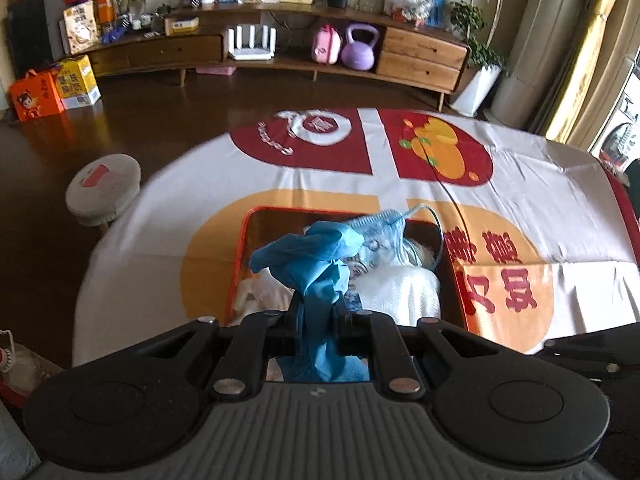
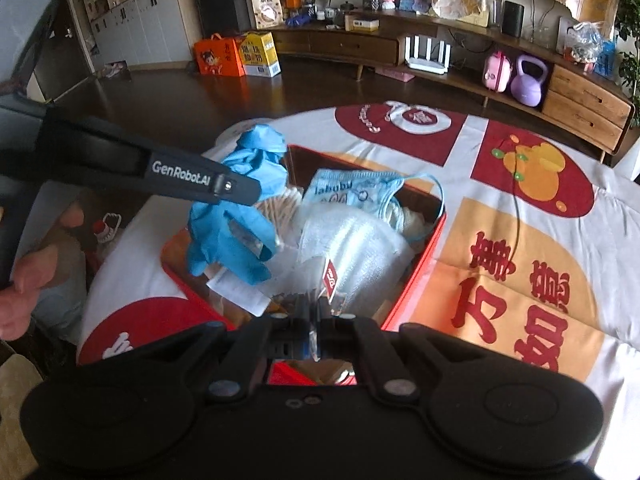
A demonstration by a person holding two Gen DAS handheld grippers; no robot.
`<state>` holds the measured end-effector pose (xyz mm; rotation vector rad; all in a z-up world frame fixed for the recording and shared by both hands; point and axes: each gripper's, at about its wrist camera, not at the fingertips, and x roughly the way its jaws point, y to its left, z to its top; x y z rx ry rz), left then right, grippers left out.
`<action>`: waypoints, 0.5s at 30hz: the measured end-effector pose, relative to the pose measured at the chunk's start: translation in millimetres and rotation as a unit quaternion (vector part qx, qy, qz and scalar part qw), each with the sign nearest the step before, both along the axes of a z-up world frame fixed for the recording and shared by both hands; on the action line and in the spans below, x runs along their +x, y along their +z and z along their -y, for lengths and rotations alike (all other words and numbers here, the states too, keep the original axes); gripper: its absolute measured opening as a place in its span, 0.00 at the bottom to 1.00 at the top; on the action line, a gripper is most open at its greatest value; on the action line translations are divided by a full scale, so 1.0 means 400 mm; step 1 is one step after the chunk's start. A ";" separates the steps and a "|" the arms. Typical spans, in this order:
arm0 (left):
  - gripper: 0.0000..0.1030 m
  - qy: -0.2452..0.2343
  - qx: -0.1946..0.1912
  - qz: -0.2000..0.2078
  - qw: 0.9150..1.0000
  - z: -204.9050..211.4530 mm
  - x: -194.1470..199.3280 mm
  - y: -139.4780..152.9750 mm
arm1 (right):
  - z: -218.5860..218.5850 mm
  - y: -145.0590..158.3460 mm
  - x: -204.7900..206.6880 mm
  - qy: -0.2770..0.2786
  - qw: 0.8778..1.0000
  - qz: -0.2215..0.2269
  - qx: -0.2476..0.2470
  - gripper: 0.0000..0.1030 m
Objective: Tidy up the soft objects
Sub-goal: 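Lower the glove and packet into the tin and open both tools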
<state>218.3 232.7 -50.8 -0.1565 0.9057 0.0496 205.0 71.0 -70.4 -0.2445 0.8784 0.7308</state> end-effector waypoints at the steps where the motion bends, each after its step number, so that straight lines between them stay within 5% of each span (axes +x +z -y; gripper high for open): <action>1: 0.12 -0.003 0.000 -0.003 1.000 0.004 0.004 -0.007 | -0.005 -0.016 0.010 -0.003 1.000 -0.006 -0.005 0.02; 15: 0.12 -0.007 -0.007 -0.025 1.000 0.010 0.026 -0.073 | -0.024 -0.068 0.042 -0.010 1.000 -0.020 -0.013 0.11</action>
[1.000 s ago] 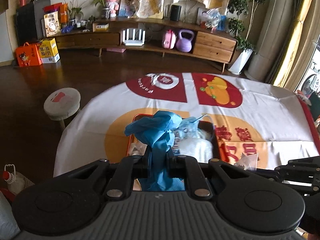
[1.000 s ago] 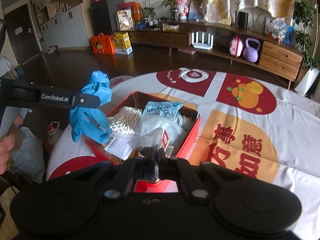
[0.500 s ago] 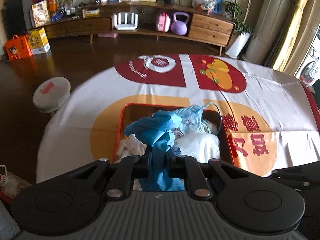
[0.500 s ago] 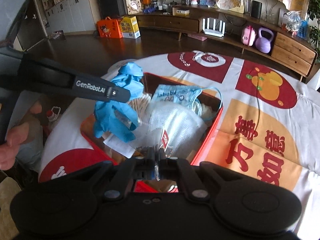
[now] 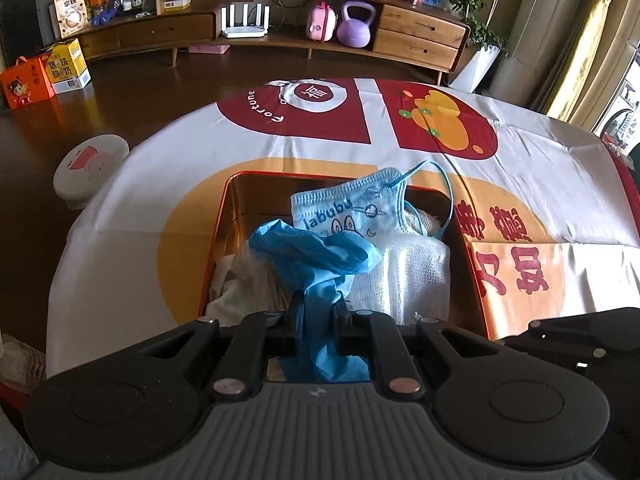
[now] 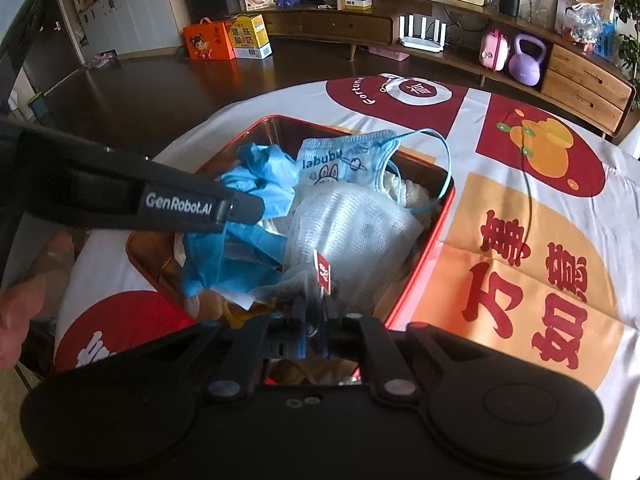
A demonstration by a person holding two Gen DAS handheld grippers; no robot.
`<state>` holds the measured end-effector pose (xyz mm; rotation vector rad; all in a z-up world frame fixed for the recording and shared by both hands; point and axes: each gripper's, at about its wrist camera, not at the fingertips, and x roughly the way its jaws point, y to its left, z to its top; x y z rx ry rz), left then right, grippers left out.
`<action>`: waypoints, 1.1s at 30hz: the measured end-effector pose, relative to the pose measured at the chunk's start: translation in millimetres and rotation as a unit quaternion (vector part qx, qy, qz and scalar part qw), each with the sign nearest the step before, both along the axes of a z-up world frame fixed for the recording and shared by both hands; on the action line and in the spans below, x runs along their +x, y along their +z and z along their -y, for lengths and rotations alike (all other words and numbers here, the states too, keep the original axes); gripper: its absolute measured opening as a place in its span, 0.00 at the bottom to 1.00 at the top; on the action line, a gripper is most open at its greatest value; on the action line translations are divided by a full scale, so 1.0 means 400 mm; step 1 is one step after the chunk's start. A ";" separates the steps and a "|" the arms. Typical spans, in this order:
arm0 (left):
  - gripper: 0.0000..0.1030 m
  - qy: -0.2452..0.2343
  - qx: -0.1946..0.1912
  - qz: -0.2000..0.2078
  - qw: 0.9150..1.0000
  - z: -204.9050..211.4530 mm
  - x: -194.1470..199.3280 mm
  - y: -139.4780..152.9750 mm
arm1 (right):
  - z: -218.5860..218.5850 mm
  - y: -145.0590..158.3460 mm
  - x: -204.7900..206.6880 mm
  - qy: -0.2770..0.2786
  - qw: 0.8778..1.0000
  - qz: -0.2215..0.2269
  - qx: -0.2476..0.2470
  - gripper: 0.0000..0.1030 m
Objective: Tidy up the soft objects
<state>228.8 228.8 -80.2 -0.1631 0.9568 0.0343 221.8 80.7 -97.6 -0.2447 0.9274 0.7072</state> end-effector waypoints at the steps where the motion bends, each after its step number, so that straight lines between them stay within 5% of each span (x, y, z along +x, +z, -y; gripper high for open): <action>1: 0.12 -0.001 0.001 0.000 1.000 0.001 -0.001 -0.004 | 0.001 -0.001 0.001 -0.002 1.000 0.001 0.001 0.13; 19: 0.15 0.009 0.001 0.010 1.000 0.005 -0.063 0.023 | 0.039 0.059 -0.030 -0.008 1.000 0.012 0.020 0.31; 21: 0.20 0.010 0.003 0.012 1.000 0.008 -0.075 0.032 | 0.048 0.071 -0.036 -0.010 1.000 0.016 0.025 0.34; 26: 0.59 0.013 0.002 0.027 1.000 0.017 -0.098 0.050 | 0.071 0.094 -0.050 -0.015 0.999 0.022 0.033 0.39; 33: 0.61 0.021 0.002 0.044 0.999 0.024 -0.127 0.072 | 0.104 0.125 -0.068 -0.018 0.998 0.029 0.048 0.48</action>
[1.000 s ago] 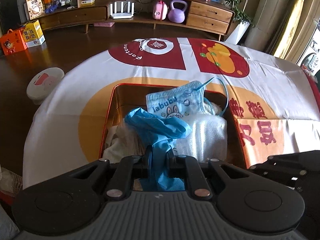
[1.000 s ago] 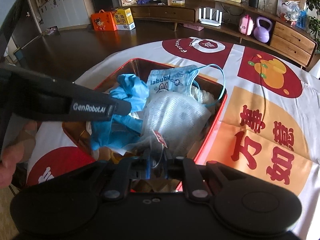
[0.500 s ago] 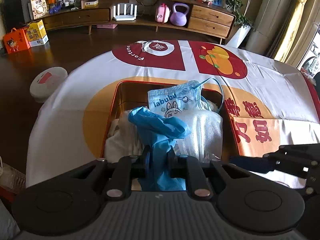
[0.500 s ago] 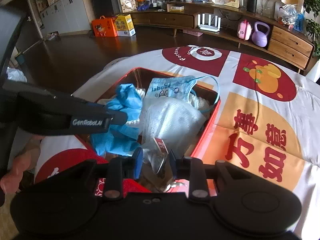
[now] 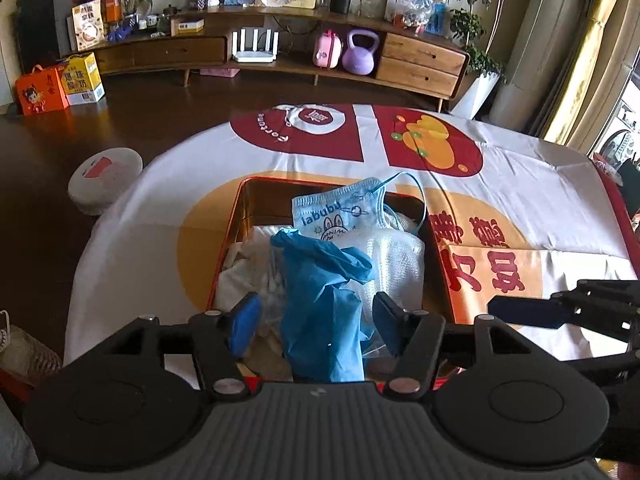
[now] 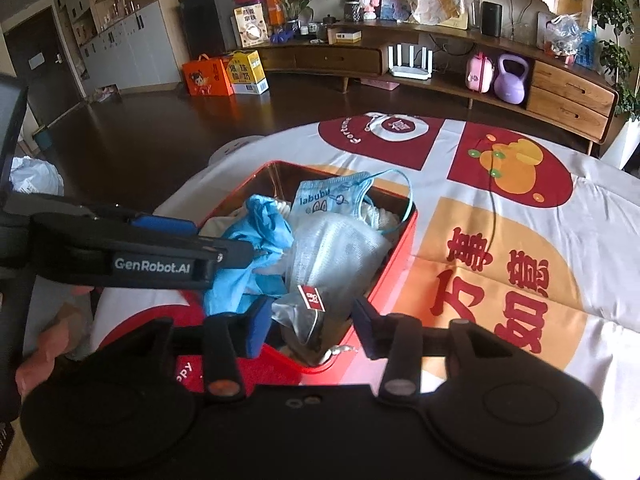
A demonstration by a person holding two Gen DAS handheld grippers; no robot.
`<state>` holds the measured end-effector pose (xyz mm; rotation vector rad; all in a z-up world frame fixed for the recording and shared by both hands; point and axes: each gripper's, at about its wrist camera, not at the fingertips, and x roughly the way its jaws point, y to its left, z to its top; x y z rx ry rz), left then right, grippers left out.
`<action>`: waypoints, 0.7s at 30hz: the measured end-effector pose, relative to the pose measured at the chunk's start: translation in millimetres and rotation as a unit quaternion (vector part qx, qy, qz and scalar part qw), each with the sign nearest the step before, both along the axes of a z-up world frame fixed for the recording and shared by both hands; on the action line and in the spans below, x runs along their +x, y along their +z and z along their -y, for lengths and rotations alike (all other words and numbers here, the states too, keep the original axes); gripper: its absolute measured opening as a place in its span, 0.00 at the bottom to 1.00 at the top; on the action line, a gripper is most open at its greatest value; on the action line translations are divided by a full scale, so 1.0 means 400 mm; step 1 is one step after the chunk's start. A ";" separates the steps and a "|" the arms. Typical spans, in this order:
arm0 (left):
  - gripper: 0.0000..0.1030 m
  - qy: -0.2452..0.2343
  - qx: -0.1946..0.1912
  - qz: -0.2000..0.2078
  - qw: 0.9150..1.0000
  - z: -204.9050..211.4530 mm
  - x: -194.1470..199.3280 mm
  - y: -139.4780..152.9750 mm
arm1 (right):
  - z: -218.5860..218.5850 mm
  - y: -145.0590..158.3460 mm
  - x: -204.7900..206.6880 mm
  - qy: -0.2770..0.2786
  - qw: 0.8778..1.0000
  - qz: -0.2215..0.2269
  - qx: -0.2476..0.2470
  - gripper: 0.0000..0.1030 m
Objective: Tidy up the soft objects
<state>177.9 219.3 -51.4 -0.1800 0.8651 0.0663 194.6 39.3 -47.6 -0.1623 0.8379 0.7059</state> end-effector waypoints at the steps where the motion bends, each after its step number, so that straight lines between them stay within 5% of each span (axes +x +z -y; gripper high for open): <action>1: 0.63 0.002 0.003 0.003 1.000 0.001 -0.006 0.004 | 0.006 0.005 -0.003 -0.001 1.000 0.002 0.004 0.53; 12: 0.66 0.025 0.025 0.055 0.998 0.014 -0.112 0.059 | 0.064 0.064 -0.056 0.009 0.998 0.030 0.048 0.71; 21: 0.77 0.030 0.045 0.098 0.994 0.056 -0.204 0.100 | 0.122 0.106 -0.120 0.007 0.994 0.073 0.079 0.87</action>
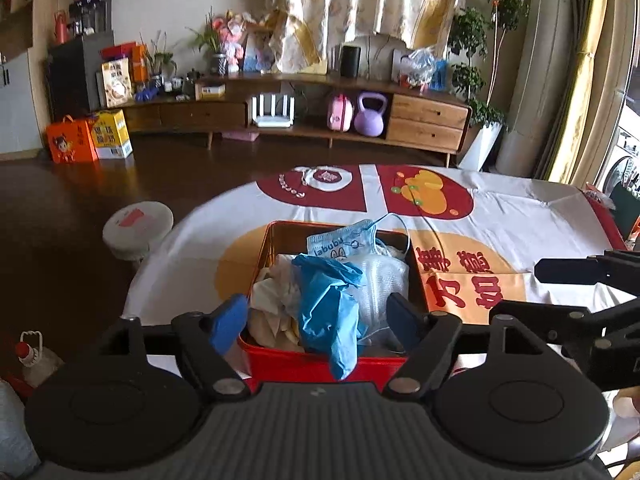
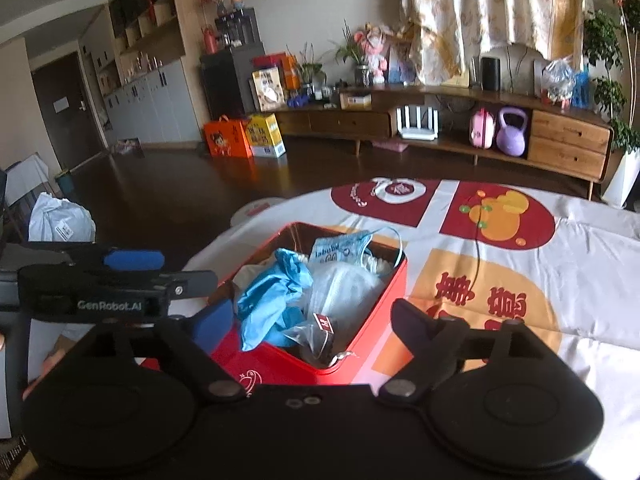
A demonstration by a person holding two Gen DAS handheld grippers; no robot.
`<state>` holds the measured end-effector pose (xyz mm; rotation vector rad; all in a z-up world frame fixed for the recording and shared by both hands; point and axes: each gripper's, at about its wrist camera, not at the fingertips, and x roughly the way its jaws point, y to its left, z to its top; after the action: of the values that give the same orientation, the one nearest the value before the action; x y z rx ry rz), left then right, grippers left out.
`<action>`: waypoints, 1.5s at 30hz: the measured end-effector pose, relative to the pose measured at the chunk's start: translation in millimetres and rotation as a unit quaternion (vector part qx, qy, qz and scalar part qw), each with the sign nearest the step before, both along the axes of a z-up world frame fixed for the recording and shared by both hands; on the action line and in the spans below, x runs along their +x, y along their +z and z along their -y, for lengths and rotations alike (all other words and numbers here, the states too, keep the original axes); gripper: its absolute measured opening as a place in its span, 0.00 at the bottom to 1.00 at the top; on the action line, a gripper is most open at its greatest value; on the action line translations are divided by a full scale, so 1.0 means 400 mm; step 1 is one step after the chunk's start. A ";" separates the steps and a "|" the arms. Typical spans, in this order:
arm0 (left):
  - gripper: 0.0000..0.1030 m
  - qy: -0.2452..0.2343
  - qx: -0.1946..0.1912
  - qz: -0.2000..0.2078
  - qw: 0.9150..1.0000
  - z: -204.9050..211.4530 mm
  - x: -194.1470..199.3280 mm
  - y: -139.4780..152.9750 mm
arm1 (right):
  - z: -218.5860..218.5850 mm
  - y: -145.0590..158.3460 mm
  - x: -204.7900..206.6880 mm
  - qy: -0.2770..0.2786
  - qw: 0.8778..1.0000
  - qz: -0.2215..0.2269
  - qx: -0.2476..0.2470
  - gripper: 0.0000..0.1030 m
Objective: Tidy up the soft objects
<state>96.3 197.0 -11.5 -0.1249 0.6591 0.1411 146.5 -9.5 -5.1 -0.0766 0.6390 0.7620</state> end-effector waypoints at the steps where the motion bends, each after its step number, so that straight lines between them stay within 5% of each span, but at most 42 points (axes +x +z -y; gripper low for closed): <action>1: 0.80 0.000 0.000 0.004 1.000 0.007 -0.010 0.002 | 0.005 0.003 -0.008 0.000 1.000 0.008 0.001 0.89; 10: 0.84 0.003 -0.023 0.010 1.000 0.041 -0.070 0.005 | 0.053 0.016 -0.054 0.003 0.999 0.032 0.024 1.00; 14: 1.00 0.006 -0.029 0.019 0.999 0.054 -0.093 0.006 | 0.064 0.008 -0.069 -0.004 0.999 0.039 0.018 1.00; 45: 1.00 0.015 -0.022 0.040 0.999 0.110 -0.163 0.022 | 0.105 -0.024 -0.092 -0.028 0.999 0.032 0.022 1.00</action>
<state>31.1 152.9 -2.8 -0.1813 0.5812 0.1497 109.9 -51.4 -14.9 -0.0412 0.5609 0.7160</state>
